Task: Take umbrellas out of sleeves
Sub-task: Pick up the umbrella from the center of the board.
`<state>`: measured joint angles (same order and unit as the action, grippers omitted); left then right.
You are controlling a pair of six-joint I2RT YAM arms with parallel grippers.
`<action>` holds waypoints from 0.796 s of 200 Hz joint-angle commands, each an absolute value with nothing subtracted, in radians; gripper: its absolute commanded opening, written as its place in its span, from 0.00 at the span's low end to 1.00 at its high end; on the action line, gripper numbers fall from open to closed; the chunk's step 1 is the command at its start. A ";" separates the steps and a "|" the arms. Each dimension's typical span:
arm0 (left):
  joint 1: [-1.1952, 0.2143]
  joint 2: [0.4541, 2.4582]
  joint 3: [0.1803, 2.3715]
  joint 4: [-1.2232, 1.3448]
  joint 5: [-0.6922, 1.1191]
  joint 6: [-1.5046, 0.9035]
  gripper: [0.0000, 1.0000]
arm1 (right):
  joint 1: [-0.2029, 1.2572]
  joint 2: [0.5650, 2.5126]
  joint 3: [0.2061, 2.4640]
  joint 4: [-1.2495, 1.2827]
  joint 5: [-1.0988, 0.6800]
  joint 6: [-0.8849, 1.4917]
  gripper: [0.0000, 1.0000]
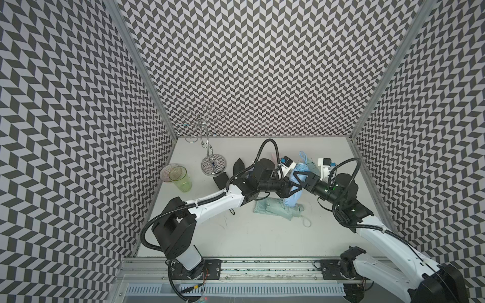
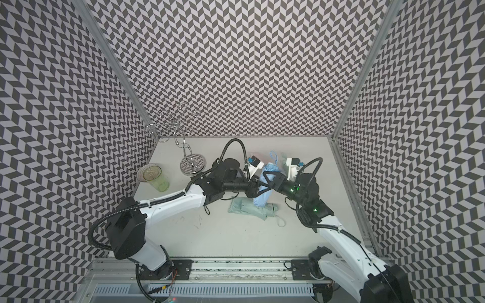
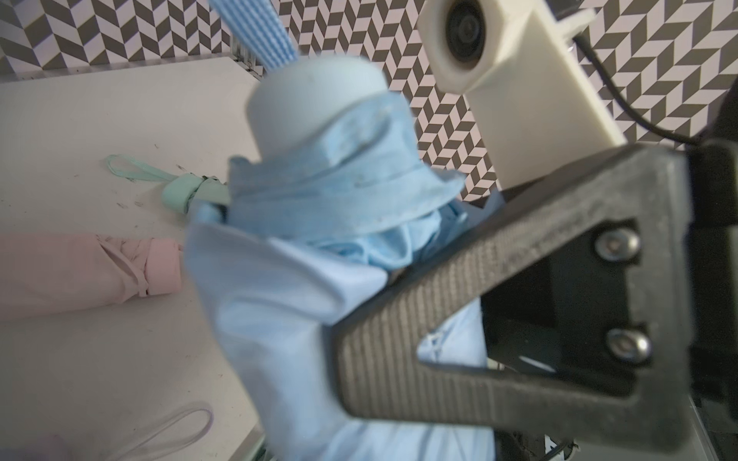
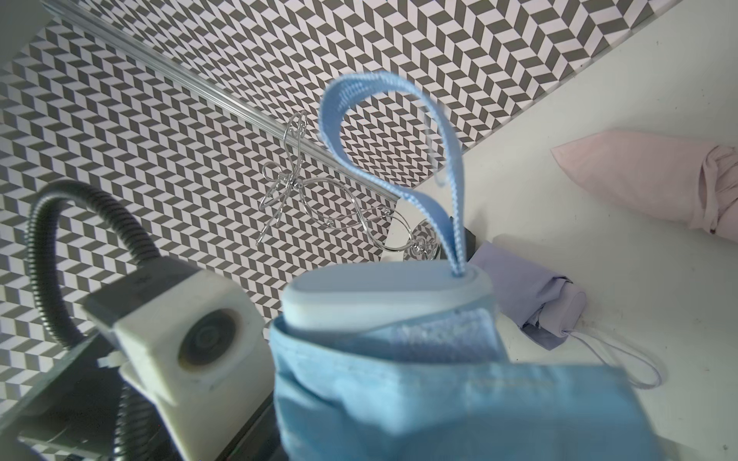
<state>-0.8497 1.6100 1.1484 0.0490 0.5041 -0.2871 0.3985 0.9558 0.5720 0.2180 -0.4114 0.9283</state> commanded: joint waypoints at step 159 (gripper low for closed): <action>-0.594 1.498 1.073 0.034 1.299 -0.391 0.27 | 0.179 1.035 0.616 0.442 -1.138 0.665 0.95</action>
